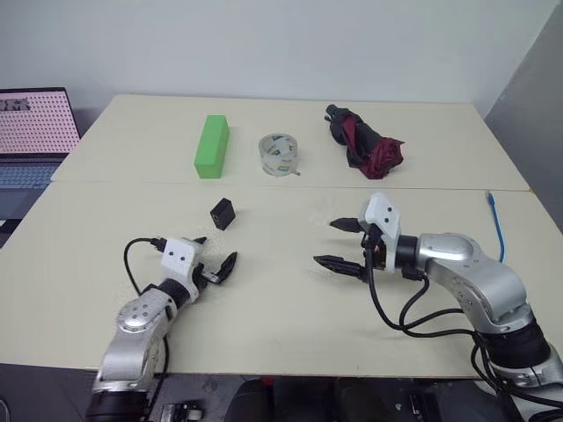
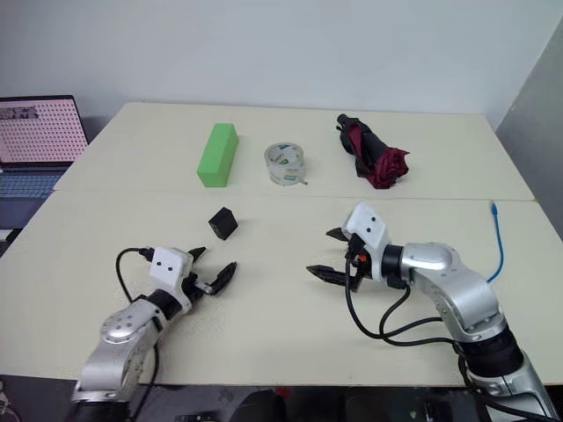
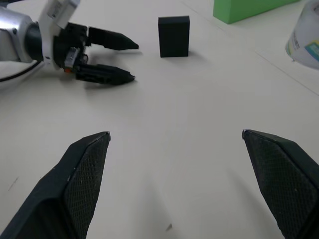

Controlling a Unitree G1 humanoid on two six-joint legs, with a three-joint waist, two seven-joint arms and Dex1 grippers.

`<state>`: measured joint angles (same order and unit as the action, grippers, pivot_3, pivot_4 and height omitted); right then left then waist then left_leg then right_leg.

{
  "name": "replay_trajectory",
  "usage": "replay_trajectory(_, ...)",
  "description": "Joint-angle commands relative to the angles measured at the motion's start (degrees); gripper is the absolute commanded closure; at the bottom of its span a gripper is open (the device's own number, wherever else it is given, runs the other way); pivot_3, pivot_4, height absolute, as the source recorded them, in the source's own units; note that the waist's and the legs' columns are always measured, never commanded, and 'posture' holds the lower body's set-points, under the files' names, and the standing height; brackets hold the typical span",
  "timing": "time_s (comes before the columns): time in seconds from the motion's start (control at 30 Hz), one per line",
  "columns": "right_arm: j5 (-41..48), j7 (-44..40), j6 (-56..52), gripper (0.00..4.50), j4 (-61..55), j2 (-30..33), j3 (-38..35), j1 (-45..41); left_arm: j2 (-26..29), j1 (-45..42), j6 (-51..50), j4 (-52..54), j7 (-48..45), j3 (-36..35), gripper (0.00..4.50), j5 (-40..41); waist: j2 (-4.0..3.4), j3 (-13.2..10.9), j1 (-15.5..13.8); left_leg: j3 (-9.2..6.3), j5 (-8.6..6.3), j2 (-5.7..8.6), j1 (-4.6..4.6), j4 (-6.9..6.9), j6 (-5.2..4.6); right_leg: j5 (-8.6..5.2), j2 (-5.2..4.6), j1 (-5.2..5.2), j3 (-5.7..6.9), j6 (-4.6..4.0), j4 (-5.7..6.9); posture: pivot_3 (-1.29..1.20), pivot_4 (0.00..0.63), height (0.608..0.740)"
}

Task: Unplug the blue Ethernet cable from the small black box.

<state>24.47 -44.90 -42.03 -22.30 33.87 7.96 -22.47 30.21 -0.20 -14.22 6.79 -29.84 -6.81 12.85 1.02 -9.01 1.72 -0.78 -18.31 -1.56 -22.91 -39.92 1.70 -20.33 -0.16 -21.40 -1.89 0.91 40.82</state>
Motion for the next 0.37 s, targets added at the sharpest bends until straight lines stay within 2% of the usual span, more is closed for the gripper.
replay_trajectory(0.03,2.27,-0.61,0.5,0.0,-2.15,2.37,-6.06,1.98,3.57,-0.56,-2.65,4.47,-2.33,-2.81,0.16,1.39,-0.03,-0.02,-0.06,0.02,0.0,0.03,0.0,0.0,0.0,0.0,-0.02,-0.01,-0.02,0.0,0.0,0.0,0.15,0.74)
replay_trajectory(0.27,2.85,-2.84,1.8,0.0,-0.93,8.65,-12.88,7.84,12.34,-3.87,-7.87,6.97,-11.07,-6.41,0.16,7.25,-0.03,-0.03,-0.06,0.03,0.0,0.01,0.0,0.01,-0.01,0.0,-0.02,-0.01,-0.01,0.0,0.0,0.0,0.15,0.74)
replay_trajectory(0.37,2.6,-2.73,2.38,0.0,-0.61,9.67,-13.85,8.97,13.58,-5.27,-9.15,7.41,-12.65,-6.97,0.16,8.81,-0.04,-0.02,-0.06,0.02,-0.01,0.01,0.01,0.01,-0.02,0.0,-0.01,0.0,0.0,0.0,0.0,0.0,0.15,0.74)
